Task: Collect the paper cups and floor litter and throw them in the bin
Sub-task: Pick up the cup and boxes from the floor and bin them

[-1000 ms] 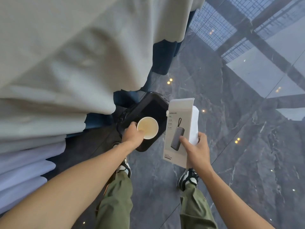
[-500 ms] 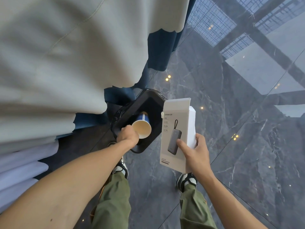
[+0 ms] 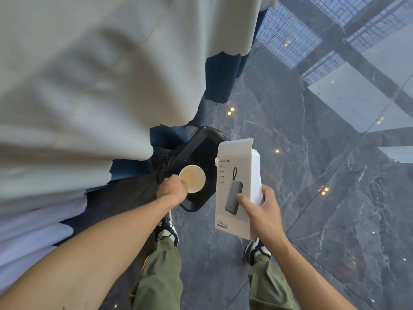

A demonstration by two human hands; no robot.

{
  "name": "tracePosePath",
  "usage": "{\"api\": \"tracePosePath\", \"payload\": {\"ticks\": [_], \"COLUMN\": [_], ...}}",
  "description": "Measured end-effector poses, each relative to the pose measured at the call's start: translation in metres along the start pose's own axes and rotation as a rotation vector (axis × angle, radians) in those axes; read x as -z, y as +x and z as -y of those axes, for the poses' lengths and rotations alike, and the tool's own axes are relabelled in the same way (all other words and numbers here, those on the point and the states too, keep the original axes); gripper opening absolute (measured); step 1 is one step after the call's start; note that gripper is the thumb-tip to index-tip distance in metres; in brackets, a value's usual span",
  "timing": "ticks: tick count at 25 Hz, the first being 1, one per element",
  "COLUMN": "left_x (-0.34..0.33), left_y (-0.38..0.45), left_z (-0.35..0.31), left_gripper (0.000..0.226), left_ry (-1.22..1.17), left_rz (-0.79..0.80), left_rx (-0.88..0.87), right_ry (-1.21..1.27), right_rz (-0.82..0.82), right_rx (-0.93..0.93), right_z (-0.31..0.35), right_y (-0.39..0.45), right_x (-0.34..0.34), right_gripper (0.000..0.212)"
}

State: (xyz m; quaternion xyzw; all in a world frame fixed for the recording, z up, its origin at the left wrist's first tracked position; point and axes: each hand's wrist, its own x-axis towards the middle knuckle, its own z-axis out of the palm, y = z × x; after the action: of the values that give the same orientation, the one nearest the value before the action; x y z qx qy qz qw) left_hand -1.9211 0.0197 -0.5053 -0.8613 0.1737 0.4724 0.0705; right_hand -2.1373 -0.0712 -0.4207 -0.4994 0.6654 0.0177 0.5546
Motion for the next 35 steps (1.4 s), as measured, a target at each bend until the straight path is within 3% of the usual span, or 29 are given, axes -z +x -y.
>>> {"api": "tracePosePath", "payload": {"ticks": [8, 13, 15, 19, 23, 30, 33, 35], "left_x": [-0.011, -0.007, -0.001, 0.012, 0.023, 0.014, 0.012, 0.013], "left_y": [0.006, 0.0, -0.008, -0.027, -0.045, -0.05, -0.049, -0.053], "left_z": [0.003, -0.004, -0.003, 0.002, 0.017, 0.026, 0.022, 0.017], "left_gripper": [0.045, 0.052, 0.049, 0.042, 0.042, 0.05, 0.046, 0.042], "left_ry": [-0.013, 0.001, -0.115, -0.605, -0.722, -0.629, -0.777, -0.78], "left_rz": [0.187, 0.101, 0.059, 0.236, 0.281, 0.216, 0.34, 0.374], "left_rx": [0.053, 0.001, -0.051, -0.129, -0.113, -0.029, 0.043, 0.066], "right_ry": [-0.033, -0.008, 0.026, 0.197, 0.29, 0.122, 0.045, -0.052], "right_rz": [-0.026, -0.017, -0.009, 0.052, 0.165, 0.136, 0.135, 0.162], "right_rx": [-0.024, -0.017, -0.032, -0.121, -0.24, -0.306, -0.34, -0.344], "right_z": [-0.009, -0.004, -0.001, 0.008, 0.023, 0.041, 0.052, 0.056], "right_y": [0.0, 0.001, 0.001, 0.005, -0.001, 0.01, 0.026, 0.034], "right_x": [0.007, 0.006, 0.001, -0.021, -0.058, -0.092, -0.087, -0.081], "right_gripper": [0.058, 0.05, 0.051, 0.043, 0.02, 0.027, 0.019, 0.03]}}
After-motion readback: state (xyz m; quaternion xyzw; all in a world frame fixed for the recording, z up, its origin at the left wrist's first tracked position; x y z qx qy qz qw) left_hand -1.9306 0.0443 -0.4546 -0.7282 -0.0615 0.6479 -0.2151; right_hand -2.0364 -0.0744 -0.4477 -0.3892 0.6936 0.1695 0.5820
